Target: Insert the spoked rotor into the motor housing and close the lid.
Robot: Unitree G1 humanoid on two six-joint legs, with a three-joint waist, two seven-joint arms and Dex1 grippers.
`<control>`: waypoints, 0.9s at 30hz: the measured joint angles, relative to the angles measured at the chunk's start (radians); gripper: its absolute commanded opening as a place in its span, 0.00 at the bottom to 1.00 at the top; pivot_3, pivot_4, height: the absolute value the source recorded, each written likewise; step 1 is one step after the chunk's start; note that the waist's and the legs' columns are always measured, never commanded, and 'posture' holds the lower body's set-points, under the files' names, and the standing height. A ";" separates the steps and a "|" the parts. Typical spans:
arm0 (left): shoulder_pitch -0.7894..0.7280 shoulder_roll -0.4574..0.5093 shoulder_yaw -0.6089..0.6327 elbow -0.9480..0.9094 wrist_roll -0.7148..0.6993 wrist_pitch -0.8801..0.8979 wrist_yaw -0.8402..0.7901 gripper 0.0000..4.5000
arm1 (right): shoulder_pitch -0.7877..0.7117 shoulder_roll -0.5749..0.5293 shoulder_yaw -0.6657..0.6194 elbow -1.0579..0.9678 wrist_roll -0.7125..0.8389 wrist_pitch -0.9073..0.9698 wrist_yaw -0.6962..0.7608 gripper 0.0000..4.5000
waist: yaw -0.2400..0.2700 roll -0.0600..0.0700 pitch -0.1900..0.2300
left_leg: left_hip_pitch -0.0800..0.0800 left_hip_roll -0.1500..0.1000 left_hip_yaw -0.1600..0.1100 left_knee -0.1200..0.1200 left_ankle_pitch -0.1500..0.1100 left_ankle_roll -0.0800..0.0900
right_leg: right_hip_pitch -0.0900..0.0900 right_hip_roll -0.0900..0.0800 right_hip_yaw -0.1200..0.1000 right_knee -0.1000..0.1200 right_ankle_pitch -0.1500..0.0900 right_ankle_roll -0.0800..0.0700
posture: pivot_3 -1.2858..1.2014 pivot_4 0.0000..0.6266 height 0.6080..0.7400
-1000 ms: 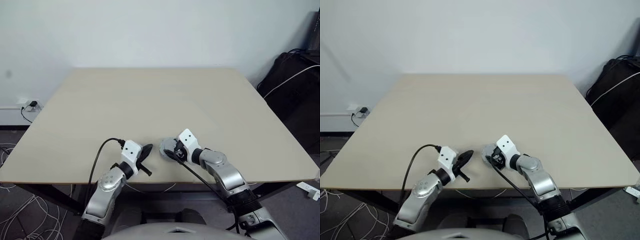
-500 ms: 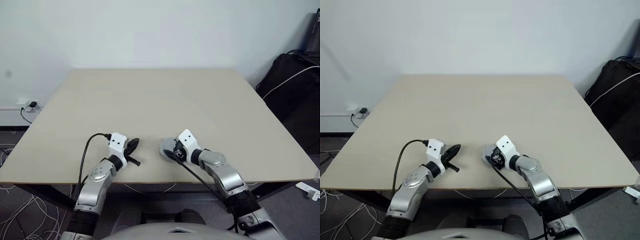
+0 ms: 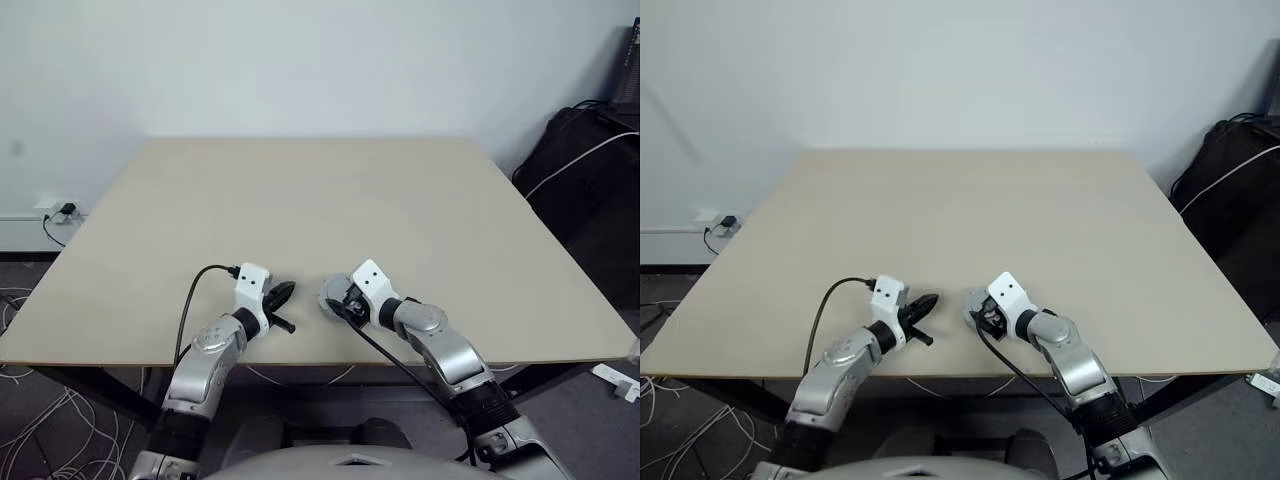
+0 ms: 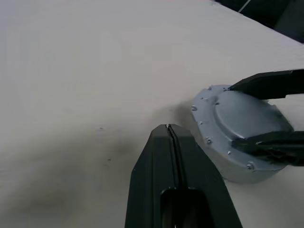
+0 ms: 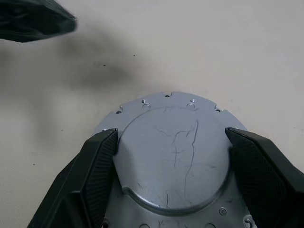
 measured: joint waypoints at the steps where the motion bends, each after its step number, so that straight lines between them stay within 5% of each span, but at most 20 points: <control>1: -0.024 -0.007 0.000 0.010 -0.014 0.018 -0.011 0.00 | -0.001 0.000 0.001 0.000 0.000 0.000 0.000 0.73 | 0.000 0.000 0.000 | 0.000 0.000 0.000 0.000 0.000 0.000 | 0.000 0.000 0.000 0.000 0.000 0.000 | 0.52 0.00 1.00; 12: -0.288 -0.082 0.040 0.225 -0.161 0.261 -0.092 0.00 | -0.005 0.000 0.010 -0.008 0.001 0.000 0.003 0.73 | -0.008 -0.009 0.006 | 0.001 0.000 -0.001 0.000 0.000 0.000 | 0.000 0.001 -0.004 0.000 0.001 0.002 | 0.52 0.00 1.00; 26: -0.350 -0.089 -0.014 0.316 -0.099 0.348 -0.078 0.00 | 0.019 0.000 0.002 -0.038 0.002 0.006 -0.007 0.73 | -0.008 -0.011 0.008 | 0.000 0.000 -0.002 -0.001 0.000 0.000 | 0.000 -0.003 -0.004 -0.004 0.001 0.002 | 0.52 0.00 1.00; 27: -0.351 -0.090 -0.014 0.316 -0.099 0.351 -0.078 0.00 | 0.020 0.000 0.001 -0.040 0.003 0.007 -0.007 0.81 | -0.007 -0.011 0.008 | 0.000 0.000 -0.002 -0.001 0.000 0.000 | 0.000 -0.003 -0.004 -0.004 0.001 0.002 | 0.52 0.00 1.00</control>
